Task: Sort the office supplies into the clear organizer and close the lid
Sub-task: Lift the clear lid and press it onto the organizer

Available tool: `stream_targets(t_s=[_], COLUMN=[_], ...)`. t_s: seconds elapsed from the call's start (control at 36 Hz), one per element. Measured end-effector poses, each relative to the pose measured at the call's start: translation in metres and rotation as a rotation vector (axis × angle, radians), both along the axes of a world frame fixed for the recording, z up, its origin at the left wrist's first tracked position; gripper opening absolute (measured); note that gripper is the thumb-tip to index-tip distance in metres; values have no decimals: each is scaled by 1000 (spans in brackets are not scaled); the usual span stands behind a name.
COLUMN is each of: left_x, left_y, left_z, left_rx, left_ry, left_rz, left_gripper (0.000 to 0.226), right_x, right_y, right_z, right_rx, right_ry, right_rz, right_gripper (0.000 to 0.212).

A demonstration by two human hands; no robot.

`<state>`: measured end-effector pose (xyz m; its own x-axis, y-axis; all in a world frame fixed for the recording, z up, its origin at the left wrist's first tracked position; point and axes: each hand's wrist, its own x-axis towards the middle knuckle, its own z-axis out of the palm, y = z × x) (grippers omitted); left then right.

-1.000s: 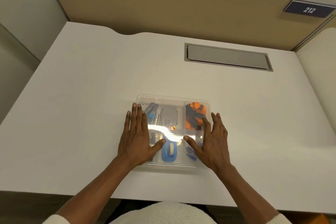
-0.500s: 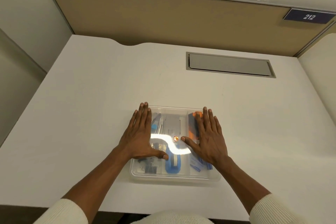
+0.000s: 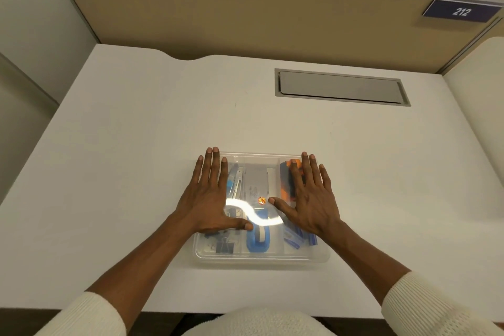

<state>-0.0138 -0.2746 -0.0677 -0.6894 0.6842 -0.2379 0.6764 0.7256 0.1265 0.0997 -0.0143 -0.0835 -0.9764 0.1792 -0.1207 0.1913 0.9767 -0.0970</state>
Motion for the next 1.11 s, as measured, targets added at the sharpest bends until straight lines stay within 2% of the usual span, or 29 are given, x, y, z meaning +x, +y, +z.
stream_targets(t_s=[0.14, 0.25, 0.36, 0.72, 0.94, 1.11], left_x=[-4, -16, -20, -21, 3, 28], left_y=[8, 14, 15, 23, 7, -10], left_z=[11, 8, 2, 5, 10, 0], left_rx=[8, 2, 1, -72, 56, 158], left_ry=[41, -14, -75, -70, 57, 30], left_rz=[-65, -159, -147, -136, -144, 27], left_gripper=[165, 167, 166, 171, 148, 129], right_x=[-10, -16, -18, -22, 14, 31], right_y=[-4, -11, -10, -8, -27, -31], right_z=[12, 10, 6, 9, 4, 1], right_rx=[13, -2, 3, 32, -19, -26], right_ry=[27, 4, 10, -54, 9, 76], right_rz=[50, 58, 56, 72, 38, 31], right_gripper=[117, 115, 117, 120, 110, 104])
